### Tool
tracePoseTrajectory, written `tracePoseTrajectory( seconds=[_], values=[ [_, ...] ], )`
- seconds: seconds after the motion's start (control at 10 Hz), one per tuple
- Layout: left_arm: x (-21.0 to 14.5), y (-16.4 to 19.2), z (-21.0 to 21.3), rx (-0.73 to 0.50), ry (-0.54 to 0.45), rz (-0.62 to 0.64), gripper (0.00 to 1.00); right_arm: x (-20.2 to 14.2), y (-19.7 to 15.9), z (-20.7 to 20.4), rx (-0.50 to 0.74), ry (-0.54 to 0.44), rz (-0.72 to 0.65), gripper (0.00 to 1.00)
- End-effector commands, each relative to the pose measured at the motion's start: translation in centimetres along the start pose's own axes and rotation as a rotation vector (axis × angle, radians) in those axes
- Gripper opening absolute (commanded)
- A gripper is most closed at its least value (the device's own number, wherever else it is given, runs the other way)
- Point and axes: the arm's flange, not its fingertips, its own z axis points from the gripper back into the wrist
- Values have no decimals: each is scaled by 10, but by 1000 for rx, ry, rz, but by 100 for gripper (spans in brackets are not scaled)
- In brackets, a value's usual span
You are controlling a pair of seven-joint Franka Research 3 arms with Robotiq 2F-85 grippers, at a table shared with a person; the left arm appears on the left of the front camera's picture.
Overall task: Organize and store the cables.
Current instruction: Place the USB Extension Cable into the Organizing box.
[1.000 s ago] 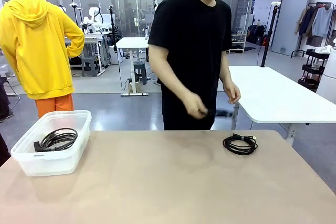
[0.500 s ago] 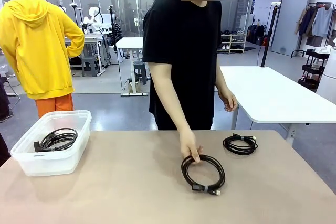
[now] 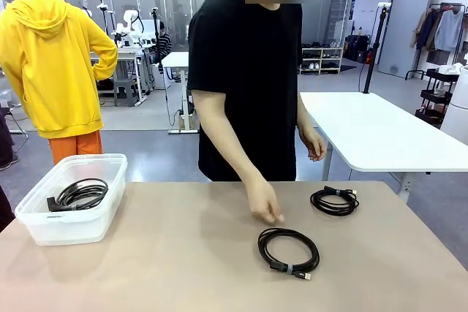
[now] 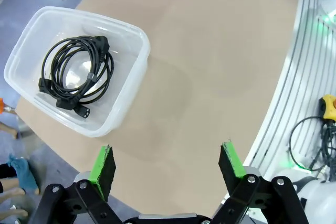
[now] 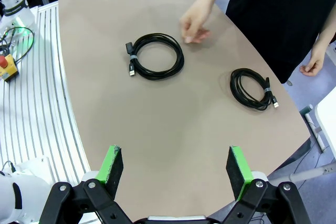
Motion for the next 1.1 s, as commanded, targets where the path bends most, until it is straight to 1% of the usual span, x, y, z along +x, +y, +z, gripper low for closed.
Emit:
tracePoseTrajectory(
  seconds=[0.0, 0.5, 0.6, 0.7, 0.8, 0.9, 1.0],
  values=[
    [4, -1, 4, -6, 20, 17, 100, 0, -1, 2, 0, -12, 17, 100],
    [4, -1, 4, -6, 20, 17, 100, 0, -1, 2, 0, -12, 17, 100],
    [4, -1, 4, -6, 20, 17, 100, 0, 0, 0, 0, 0, 0, 100],
    [4, -1, 4, -6, 20, 17, 100, 16, 3, -5, 11, 58, 69, 100],
    [4, -1, 4, -6, 20, 17, 100, 40, 5, -10, 28, 82, 129, 100],
    [4, -1, 4, -6, 20, 17, 100, 61, 6, -19, 29, 145, 174, 100],
    [4, -1, 4, -6, 20, 17, 100, 72, 6, -22, 41, 132, 204, 100]
  ],
)
